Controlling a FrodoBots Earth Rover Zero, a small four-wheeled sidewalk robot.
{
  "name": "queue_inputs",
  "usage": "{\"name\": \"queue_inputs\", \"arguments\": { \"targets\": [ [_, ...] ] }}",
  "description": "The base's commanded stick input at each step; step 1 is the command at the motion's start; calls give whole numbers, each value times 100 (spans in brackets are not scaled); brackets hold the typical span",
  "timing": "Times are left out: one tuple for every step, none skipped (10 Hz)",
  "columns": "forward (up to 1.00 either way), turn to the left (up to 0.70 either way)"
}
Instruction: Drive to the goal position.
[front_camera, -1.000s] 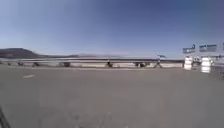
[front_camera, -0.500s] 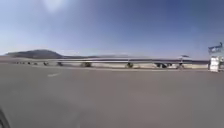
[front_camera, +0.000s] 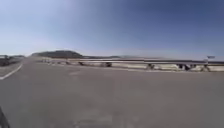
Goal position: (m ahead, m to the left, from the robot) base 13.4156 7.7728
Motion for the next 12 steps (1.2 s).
{"name": "queue_inputs", "arguments": {
  "targets": [
    [0,45],
    [0,45],
    [0,45],
    [0,45],
    [0,45],
    [0,45],
    [0,45],
    [0,45],
    [0,33],
    [0,12],
    [0,0],
    [0,0]
  ]
}}
